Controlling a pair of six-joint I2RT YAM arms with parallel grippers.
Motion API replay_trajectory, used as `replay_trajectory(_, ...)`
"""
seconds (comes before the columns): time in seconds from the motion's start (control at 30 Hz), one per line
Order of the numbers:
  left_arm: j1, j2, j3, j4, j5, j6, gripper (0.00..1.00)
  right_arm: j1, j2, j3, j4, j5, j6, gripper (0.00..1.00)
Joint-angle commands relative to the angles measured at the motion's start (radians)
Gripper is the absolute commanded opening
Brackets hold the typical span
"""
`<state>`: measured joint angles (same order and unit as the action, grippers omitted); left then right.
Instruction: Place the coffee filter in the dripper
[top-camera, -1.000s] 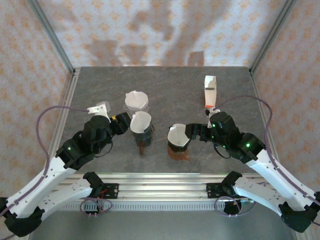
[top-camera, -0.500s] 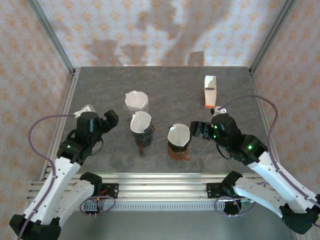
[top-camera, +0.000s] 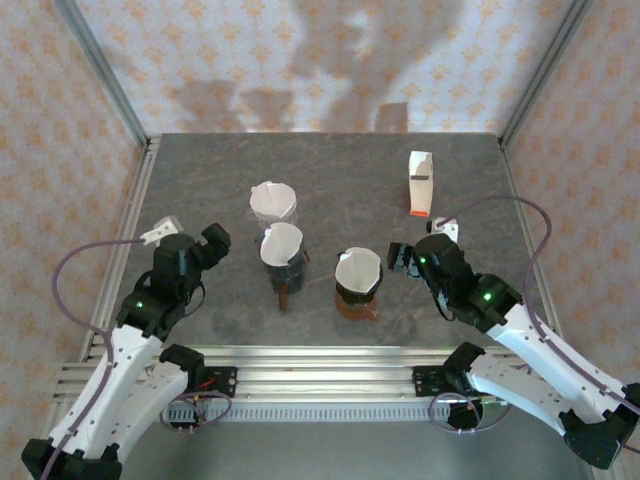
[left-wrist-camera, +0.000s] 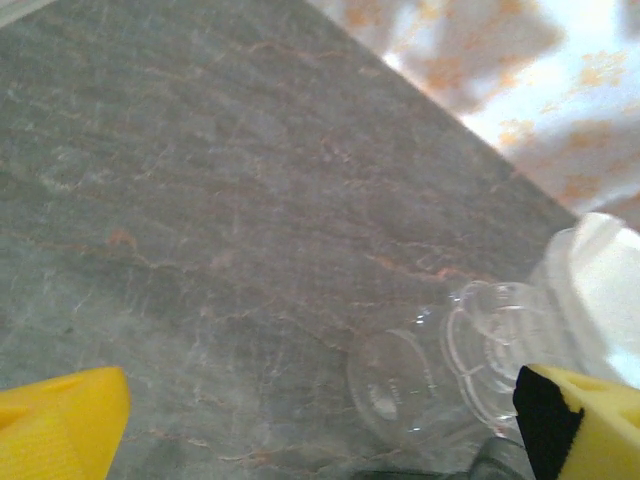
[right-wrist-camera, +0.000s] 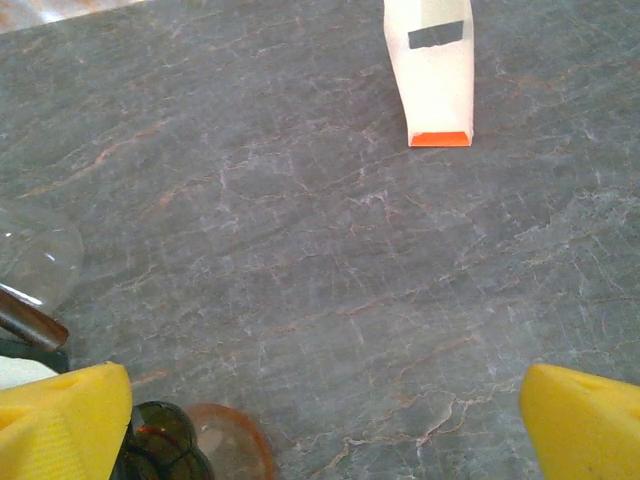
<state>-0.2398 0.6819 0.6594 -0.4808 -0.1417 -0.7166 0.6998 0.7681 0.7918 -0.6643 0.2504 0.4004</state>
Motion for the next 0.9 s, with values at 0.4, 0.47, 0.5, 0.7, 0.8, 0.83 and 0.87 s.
replay_trajectory(0.4, 0.17, 0.441, -0.214, 0.712, 0.327, -0.279, 0.32, 0.002, -0.057, -0.01, 0.01, -0.048, 0.017, 0.99)
replay_trajectory(0.47, 0.171, 0.543, -0.218, 0.842, 0.358, -0.318, 0.21, 0.002, -0.058, -0.001, 0.009, -0.054, 0.013, 0.99)
replay_trajectory(0.5, 0.169, 0.587, -0.215, 0.891, 0.369, -0.331, 0.16, 0.001, -0.058, 0.003, 0.011, -0.058, 0.013, 0.99)
replay_trajectory(0.7, 0.169, 0.788, -0.183, 1.094, 0.407, -0.371, 0.0, 0.001, -0.059, 0.02, -0.006, -0.061, 0.011, 0.99)
replay_trajectory(0.8, 0.163, 0.853, -0.167, 1.168, 0.434, -0.386, 0.0, 0.002, -0.059, 0.021, -0.007, -0.06, 0.007, 0.99)
replay_trajectory(0.83, 0.157, 0.875, -0.164, 1.2, 0.444, -0.391, 0.0, 0.0, -0.059, 0.021, -0.005, -0.06, 0.007, 0.99)
replay_trajectory(0.87, 0.151, 0.891, -0.16, 1.217, 0.451, -0.394, 0.0, 0.0, -0.057, 0.021, -0.004, -0.059, 0.007, 0.99)
